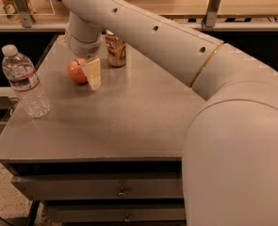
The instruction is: Pick apple
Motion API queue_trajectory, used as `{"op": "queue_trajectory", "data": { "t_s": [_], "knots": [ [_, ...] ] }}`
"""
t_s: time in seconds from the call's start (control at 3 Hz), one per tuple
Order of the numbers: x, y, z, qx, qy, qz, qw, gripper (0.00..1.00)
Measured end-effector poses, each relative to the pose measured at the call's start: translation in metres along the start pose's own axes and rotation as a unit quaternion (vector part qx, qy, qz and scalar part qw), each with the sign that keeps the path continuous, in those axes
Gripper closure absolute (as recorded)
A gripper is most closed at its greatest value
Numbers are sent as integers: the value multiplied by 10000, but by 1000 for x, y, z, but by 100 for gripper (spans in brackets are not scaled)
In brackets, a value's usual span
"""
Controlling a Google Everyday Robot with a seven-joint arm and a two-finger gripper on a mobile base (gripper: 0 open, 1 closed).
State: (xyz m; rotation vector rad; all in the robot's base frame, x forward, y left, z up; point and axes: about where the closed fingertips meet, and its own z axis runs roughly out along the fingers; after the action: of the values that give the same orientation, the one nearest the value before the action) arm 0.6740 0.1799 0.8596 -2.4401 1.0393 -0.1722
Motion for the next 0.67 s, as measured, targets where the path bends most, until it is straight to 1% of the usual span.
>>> {"op": "queue_trajectory", "data": {
  "t_s": [0.33, 0.67],
  "knots": [
    [-5, -1, 6, -15, -104, -19, 9999, 19],
    [-9, -1, 12, -116, -70, -48, 9999, 41]
  ]
}}
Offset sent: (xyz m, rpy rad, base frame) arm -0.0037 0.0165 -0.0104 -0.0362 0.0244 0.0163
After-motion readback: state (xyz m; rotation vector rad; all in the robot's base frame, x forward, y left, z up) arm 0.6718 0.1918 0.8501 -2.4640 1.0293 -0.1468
